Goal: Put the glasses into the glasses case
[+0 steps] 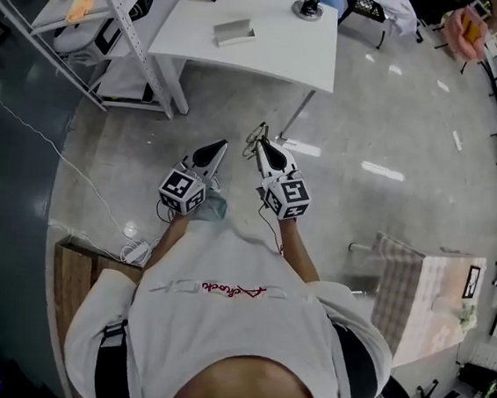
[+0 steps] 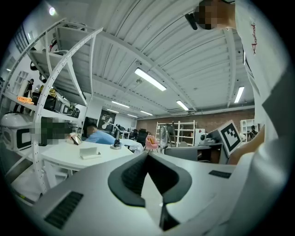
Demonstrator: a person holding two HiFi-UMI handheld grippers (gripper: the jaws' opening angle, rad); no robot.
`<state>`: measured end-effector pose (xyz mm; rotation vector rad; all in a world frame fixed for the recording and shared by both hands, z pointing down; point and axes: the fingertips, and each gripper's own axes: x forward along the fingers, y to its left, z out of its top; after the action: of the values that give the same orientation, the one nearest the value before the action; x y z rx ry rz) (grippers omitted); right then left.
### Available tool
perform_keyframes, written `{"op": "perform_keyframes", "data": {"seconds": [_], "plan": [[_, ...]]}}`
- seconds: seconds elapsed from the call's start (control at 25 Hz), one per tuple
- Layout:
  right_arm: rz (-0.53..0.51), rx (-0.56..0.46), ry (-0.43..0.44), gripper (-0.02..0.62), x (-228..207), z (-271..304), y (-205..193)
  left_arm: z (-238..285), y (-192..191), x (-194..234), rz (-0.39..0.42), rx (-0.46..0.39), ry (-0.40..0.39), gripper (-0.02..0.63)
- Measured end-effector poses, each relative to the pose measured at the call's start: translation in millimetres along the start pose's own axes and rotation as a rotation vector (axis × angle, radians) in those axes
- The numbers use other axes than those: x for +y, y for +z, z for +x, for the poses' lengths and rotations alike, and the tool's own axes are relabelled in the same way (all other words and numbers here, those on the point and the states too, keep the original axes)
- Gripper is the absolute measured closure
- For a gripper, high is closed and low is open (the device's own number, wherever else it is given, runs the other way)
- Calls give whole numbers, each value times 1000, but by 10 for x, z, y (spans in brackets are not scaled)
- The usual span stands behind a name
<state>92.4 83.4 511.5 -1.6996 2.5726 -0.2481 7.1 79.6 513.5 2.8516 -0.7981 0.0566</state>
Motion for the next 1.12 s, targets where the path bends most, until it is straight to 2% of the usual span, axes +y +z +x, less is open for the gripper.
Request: {"op": "perform_keyframes", "data": {"seconds": [0.76, 0.92, 1.12], "plan": [[-36, 22, -12, 584, -471, 2039, 398, 735, 553, 1951, -15, -30, 2, 597], [-48, 18, -22, 583, -531, 2278, 435, 831, 639, 2192, 1, -36, -13, 597], [-42, 33, -30, 583, -534, 2360, 376, 852, 608, 2299, -10, -28, -17, 597]]}}
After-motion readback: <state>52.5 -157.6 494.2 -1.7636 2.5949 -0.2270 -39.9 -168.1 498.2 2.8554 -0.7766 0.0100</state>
